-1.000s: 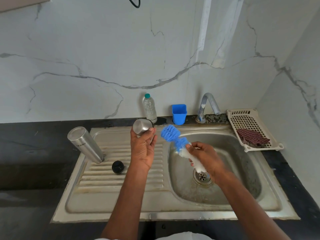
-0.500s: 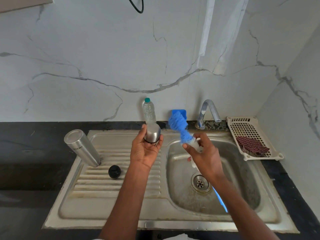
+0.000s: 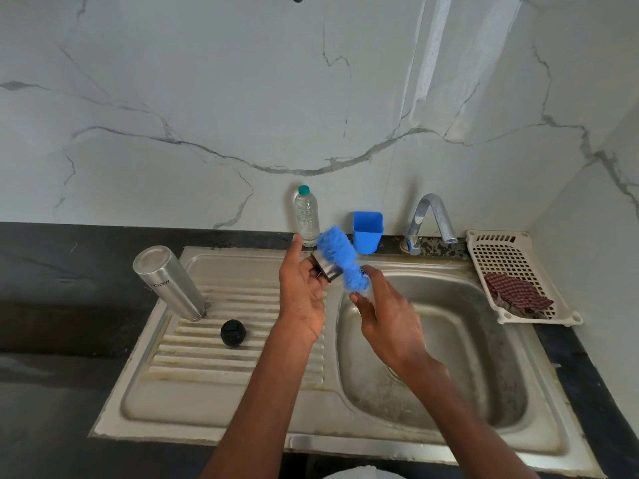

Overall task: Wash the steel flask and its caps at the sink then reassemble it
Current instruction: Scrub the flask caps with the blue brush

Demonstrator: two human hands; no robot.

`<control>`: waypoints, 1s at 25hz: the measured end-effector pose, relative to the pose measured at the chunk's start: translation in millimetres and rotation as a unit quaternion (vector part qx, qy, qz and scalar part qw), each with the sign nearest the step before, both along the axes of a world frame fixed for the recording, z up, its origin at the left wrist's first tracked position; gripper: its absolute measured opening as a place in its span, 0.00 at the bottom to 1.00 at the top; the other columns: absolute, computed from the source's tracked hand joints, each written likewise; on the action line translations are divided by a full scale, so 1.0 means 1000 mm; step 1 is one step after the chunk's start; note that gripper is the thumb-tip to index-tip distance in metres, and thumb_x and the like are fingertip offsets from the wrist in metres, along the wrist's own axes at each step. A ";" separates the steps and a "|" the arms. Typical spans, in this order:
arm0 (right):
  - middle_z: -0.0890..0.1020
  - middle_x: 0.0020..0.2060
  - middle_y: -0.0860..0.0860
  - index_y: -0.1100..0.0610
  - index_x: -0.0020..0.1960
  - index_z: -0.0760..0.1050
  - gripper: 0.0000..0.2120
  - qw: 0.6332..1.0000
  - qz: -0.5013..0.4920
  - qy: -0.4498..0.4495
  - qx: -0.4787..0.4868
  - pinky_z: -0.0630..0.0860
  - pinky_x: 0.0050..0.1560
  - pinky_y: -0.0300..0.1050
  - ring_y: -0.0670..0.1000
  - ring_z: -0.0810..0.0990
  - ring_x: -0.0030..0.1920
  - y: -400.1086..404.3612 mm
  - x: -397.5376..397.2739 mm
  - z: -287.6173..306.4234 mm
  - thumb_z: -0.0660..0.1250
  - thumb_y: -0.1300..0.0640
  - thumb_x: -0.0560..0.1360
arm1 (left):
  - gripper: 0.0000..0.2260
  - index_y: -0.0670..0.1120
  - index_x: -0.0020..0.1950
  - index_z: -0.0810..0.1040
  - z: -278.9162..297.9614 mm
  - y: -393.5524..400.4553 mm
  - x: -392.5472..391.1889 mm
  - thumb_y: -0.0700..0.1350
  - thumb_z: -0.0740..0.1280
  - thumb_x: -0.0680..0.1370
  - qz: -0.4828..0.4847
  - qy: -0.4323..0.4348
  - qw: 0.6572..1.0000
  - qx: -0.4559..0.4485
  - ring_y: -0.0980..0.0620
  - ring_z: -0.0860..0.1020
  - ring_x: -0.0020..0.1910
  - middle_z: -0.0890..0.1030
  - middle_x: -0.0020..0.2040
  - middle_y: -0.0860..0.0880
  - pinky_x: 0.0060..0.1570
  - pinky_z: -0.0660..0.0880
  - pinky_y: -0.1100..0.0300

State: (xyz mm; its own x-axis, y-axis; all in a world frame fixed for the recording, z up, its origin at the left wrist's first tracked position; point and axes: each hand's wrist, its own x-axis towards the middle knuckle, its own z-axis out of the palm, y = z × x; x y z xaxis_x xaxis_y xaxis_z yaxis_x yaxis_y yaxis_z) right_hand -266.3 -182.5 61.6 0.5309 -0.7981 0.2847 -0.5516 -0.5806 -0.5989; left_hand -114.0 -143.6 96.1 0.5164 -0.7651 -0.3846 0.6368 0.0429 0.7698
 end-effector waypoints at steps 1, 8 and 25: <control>0.82 0.57 0.48 0.49 0.73 0.64 0.21 1.000 0.006 0.012 0.006 0.67 0.34 0.43 0.48 0.78 0.40 -0.001 -0.004 -0.010 0.66 0.53 0.83 | 0.32 0.40 0.70 0.80 -0.001 -0.001 0.002 0.66 0.63 0.81 0.002 -0.012 1.000 -0.009 0.43 0.83 0.64 0.85 0.63 0.39 0.74 0.71 0.48; 0.79 0.47 0.42 0.46 0.72 0.63 0.23 0.999 -0.018 0.004 0.041 0.69 0.33 0.42 0.44 0.75 0.35 -0.008 -0.008 -0.025 0.67 0.58 0.82 | 0.40 0.45 0.75 0.76 -0.001 -0.008 -0.003 0.73 0.49 0.79 -0.048 -0.112 0.993 -0.006 0.52 0.83 0.65 0.85 0.65 0.46 0.71 0.72 0.53; 0.79 0.45 0.46 0.50 0.72 0.67 0.23 0.993 -0.036 -0.035 0.106 0.70 0.35 0.40 0.45 0.77 0.39 -0.015 -0.009 -0.048 0.65 0.66 0.81 | 0.49 0.40 0.78 0.71 -0.007 -0.014 -0.016 0.76 0.53 0.72 -0.092 -0.105 0.990 -0.028 0.48 0.81 0.67 0.83 0.66 0.42 0.71 0.74 0.53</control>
State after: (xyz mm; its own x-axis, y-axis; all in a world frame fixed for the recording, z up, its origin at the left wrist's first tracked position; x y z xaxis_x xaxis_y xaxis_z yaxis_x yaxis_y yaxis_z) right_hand -275.6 -197.8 13.4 0.4558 -0.8788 0.1410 -0.5391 -0.3986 -0.7419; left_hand -129.8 -157.3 89.2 0.4311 -0.8702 -0.2386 0.4645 -0.0126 0.8855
